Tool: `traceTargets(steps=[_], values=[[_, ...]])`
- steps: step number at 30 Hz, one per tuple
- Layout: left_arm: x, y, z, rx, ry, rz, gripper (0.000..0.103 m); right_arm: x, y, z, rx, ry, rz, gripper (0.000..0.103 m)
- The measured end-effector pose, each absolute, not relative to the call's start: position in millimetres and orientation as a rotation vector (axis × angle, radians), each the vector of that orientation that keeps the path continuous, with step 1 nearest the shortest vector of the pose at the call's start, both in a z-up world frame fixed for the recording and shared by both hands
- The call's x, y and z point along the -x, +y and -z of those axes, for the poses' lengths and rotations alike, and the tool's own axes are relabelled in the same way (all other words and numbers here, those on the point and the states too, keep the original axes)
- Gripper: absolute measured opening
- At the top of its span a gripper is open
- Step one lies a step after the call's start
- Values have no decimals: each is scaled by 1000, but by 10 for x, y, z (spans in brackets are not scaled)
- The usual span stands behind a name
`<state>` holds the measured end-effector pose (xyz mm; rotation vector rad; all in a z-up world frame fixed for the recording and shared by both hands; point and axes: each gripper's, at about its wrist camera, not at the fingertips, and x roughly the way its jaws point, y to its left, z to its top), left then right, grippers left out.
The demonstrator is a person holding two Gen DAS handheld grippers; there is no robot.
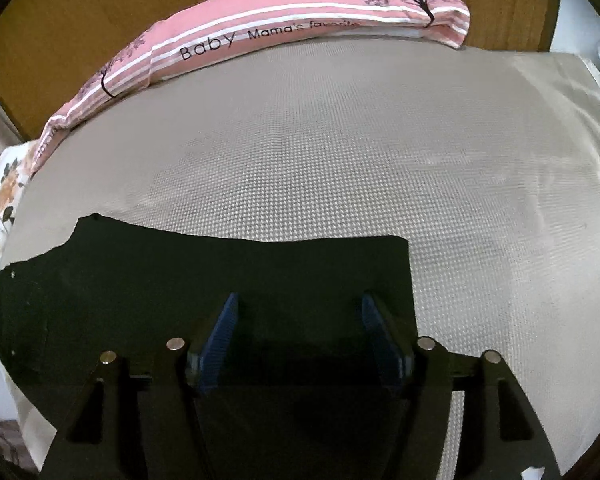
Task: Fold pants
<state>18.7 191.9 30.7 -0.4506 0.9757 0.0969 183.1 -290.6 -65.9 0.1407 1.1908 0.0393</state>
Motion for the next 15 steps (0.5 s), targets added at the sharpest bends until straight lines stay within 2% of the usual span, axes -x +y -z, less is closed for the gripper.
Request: traceTargets(steps=[5,15], values=[[-15,2352,-193,661,987,-125,55,-1833,-2818,567,-153,1182,-46,66],[232,2603,272,1086,1017,-106,55,-1691,-2561,357,-215,1168,-139,65]])
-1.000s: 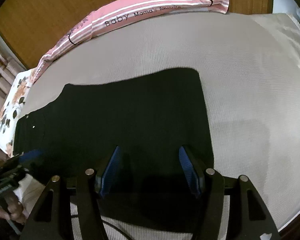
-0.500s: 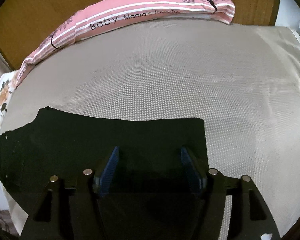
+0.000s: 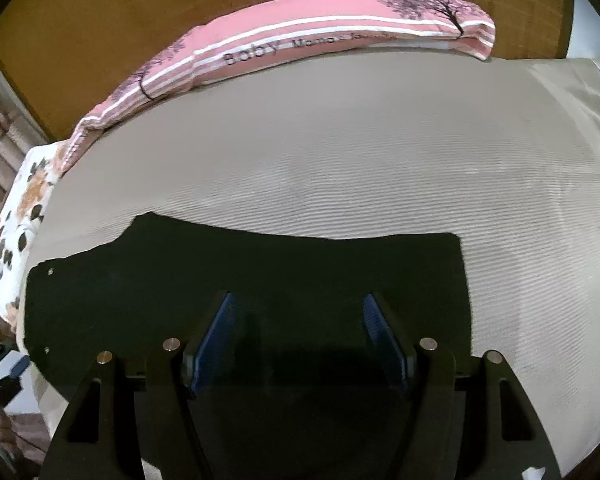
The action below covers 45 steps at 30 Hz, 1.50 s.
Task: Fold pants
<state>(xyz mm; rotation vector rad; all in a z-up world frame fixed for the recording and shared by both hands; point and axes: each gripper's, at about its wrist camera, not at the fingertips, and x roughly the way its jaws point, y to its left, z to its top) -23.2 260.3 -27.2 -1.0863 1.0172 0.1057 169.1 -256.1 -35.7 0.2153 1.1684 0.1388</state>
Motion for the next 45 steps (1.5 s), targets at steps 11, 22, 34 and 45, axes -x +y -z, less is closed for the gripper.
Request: traceTargets(steps=[11,22,34,45], values=[[228,2611,519,1128,1001,-134,55,-1643,-2439,376,-237,1175,-173,65],[164,2648,654,1150,964,-141,55,-1587,-2482,350,-283,1154,-173,65],[115,2554,617,1016,922,-205,35,-1564,-2403,421,-325,1149,-196,65],[-183,2013,-183,662,869,-148,21,-1446,-2597,297,-354,1111,-163,65]])
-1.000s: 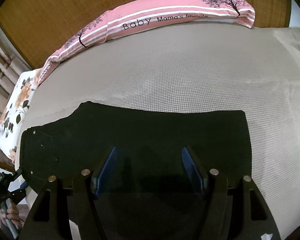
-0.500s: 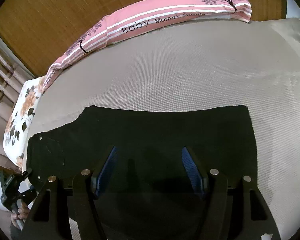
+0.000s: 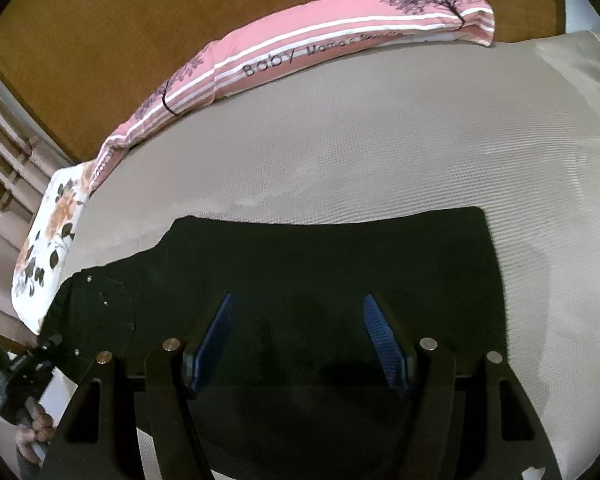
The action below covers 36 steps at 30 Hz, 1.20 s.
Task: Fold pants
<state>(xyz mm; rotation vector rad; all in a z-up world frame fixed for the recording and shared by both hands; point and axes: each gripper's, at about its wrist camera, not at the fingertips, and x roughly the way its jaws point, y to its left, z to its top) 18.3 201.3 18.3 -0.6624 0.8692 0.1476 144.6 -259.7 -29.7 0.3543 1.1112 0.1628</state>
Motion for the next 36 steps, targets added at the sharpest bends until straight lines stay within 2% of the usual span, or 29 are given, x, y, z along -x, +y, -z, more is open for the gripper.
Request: traceTargets(steps=[8,15,21,27,31,34,36], values=[[-559,1186,-744,464,799,54,21,-1331,-2916,167,-417,1070,-131,65],[-819,174,-853,331,814,269,20,-1176,-3249,40,-457,1030,-103,65],[-894,-661,-704,221,891,474,20,-1061,-3534,91,-502,1029,-87,65],[-933,-1301,-157,107,1050,567,21,-1032,-3673,203,-558,1064,-128,65],[-914,-1550,103,-9,1078,562,22,-1040,-3683,201,-553,1073,-166,65],[-876,-1648,116,-66,1067,569,26,-1079,-3676,231,-575,1089,-219,66],[-819,-1694,68,-77,1056,615,36,-1135,-3670,302,-633,1110,-283,66]])
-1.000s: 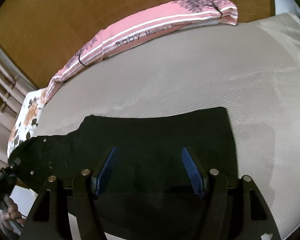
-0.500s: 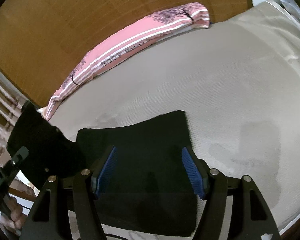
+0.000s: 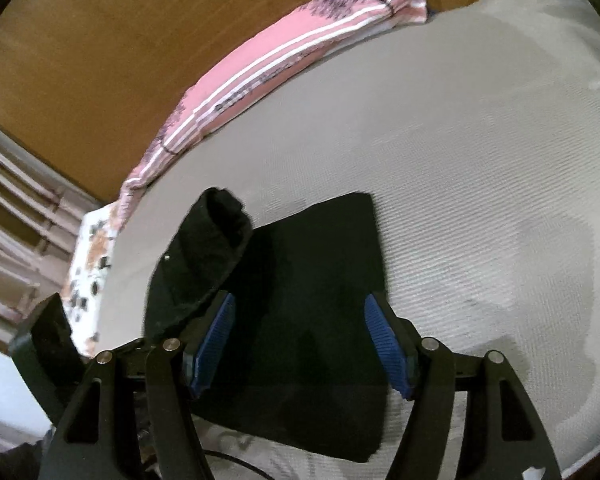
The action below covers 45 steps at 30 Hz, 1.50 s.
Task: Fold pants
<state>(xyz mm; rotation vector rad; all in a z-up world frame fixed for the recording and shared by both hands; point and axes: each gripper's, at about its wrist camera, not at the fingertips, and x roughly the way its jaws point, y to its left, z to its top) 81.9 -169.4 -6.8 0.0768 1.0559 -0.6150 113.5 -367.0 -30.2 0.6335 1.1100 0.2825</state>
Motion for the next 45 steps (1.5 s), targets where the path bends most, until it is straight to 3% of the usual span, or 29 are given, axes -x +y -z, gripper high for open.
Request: traceTargets(steps=[7,9,11,17,20,27,32,45], values=[[-640,-1579,-192,-104,975,655,47,-1327,-3615,593,-735,1185,-388,66],[-678,-1419,-268,-69,957,631,56,-1382,-3577,637,-740,1204,-413,66],[-734,-1210,-308,-41,938,570,58,-1449,-3526,677,-742,1216,-445,66],[-966,-650,-60,17,1002,392,59,-1620,-3358,783,-689,1241,-512,64],[-998,-497,77,37,1039,345,59,-1721,-3301,829,-657,1234,-537,50],[-956,-473,353,28,1085,320,59,-1903,-3139,903,-596,1234,-622,46],[-971,-462,446,47,1085,327,63,-1915,-2970,966,-590,1265,-711,28],[-983,-492,471,32,1096,300,68,-1893,-2877,977,-599,1272,-656,28]])
